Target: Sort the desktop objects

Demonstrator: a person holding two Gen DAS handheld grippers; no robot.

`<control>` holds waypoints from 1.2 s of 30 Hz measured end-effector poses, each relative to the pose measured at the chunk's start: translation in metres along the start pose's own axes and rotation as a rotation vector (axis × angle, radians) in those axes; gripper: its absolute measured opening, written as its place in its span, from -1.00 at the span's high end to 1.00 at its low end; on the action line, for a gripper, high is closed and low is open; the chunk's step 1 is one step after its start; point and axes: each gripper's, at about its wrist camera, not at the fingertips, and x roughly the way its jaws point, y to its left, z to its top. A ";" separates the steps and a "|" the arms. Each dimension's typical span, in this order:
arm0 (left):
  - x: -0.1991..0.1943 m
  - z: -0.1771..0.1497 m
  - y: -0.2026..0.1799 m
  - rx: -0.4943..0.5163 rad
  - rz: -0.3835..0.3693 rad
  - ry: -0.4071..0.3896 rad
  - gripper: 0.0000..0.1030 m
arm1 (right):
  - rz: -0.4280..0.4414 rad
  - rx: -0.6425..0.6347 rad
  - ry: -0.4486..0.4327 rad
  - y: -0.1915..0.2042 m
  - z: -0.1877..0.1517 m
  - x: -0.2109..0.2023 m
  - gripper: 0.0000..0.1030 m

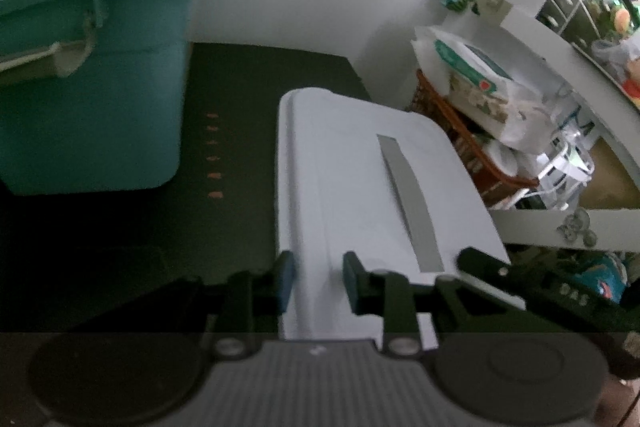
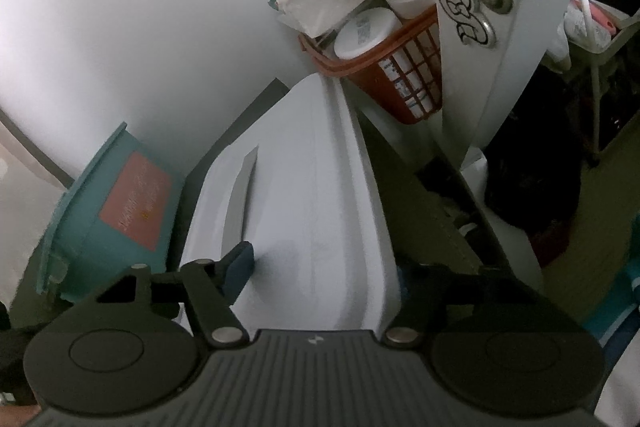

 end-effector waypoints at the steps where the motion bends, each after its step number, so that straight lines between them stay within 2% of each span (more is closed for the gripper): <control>1: 0.000 0.000 0.001 -0.002 0.007 -0.004 0.44 | 0.002 0.003 -0.001 0.000 0.001 -0.001 -0.24; 3: -0.001 0.001 0.004 -0.004 0.024 -0.013 0.44 | -0.016 -0.009 0.008 0.001 0.001 -0.003 -0.13; 9: -0.002 0.002 0.009 -0.023 0.047 -0.030 0.44 | -0.024 -0.019 0.009 0.003 0.003 -0.007 -0.04; 14: -0.007 0.005 0.010 -0.015 0.064 -0.060 0.44 | -0.022 -0.015 0.007 0.001 0.005 -0.007 0.00; 21: -0.002 0.004 0.010 0.003 0.100 -0.057 0.41 | -0.033 -0.005 0.006 0.002 0.007 -0.010 0.04; 27: -0.003 0.004 0.010 0.000 0.096 -0.064 0.41 | -0.038 0.012 0.006 0.000 0.010 -0.014 0.10; 36: -0.003 0.003 0.012 -0.020 0.091 -0.071 0.40 | -0.036 0.042 0.001 -0.001 0.005 -0.013 0.07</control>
